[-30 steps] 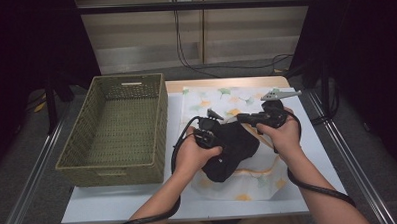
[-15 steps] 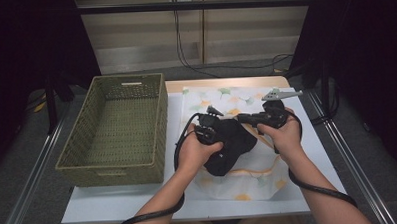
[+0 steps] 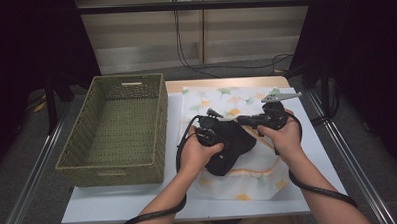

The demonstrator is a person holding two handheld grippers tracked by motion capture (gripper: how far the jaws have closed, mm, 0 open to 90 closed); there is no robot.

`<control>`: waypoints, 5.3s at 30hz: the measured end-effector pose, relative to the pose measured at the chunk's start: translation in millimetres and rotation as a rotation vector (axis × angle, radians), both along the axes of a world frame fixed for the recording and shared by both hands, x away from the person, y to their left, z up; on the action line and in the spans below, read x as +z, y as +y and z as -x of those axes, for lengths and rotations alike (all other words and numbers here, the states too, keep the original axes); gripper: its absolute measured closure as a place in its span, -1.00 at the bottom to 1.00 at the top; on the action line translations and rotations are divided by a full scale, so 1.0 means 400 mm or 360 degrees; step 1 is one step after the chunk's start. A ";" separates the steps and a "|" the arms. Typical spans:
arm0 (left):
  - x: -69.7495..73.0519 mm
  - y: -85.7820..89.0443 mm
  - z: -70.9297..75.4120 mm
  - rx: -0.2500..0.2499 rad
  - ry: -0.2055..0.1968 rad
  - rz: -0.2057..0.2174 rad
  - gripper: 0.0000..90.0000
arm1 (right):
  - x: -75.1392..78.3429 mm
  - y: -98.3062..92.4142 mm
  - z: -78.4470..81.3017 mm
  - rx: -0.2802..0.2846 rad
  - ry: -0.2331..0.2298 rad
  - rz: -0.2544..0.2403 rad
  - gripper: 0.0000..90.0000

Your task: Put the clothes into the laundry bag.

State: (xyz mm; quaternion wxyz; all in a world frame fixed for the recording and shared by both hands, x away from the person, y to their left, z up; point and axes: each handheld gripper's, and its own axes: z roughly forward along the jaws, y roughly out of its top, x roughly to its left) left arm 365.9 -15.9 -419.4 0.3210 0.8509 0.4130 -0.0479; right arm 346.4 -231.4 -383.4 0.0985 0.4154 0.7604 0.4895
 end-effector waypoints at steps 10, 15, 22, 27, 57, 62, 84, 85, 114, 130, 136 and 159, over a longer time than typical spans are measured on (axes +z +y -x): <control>-0.017 0.003 0.002 -0.0044 -0.0004 -0.0017 0.13 | -0.009 0.003 0.003 0.0011 0.0007 0.0008 1.00; -0.016 0.007 0.001 -0.0096 -0.0017 -0.0042 -0.02 | -0.011 0.003 0.005 0.0016 0.0023 0.0008 1.00; -0.010 0.011 0.008 -0.0141 -0.0059 -0.0072 -0.45 | -0.012 0.004 0.004 0.0008 0.0025 0.0007 1.00; 0.000 0.018 0.012 -0.0168 -0.0063 -0.0079 -0.64 | -0.018 0.009 0.002 0.0005 0.0019 0.0012 1.00; -0.031 0.052 0.047 -0.0211 -0.0104 -0.0208 -0.47 | -0.012 0.031 -0.007 0.0025 0.0022 0.0024 1.00; -0.031 0.049 0.049 -0.0253 -0.0055 -0.0211 0.06 | -0.016 0.031 -0.007 0.0024 0.0027 0.0017 1.00; -0.004 0.030 0.048 -0.0134 -0.0008 -0.0040 0.69 | -0.017 0.031 -0.005 0.0039 0.0033 0.0001 1.00; 0.002 0.031 0.045 -0.0137 -0.0023 -0.0048 0.69 | -0.015 0.031 -0.005 0.0040 0.0027 0.0000 1.00; -0.003 0.030 0.019 -0.0013 -0.0075 -0.0026 0.69 | -0.011 0.030 0.000 0.0047 0.0018 -0.0011 1.00; -0.008 0.044 0.024 -0.0127 -0.0159 -0.0092 -0.39 | -0.023 0.022 0.000 0.0033 0.0036 -0.0009 1.00; -0.008 0.055 0.025 -0.0130 -0.0159 -0.0125 -0.60 | -0.021 0.026 -0.001 0.0033 0.0035 -0.0005 1.00; -0.062 0.028 0.040 -0.0187 -0.0016 -0.0141 -0.59 | -0.023 0.028 -0.002 0.0029 0.0041 0.0006 1.00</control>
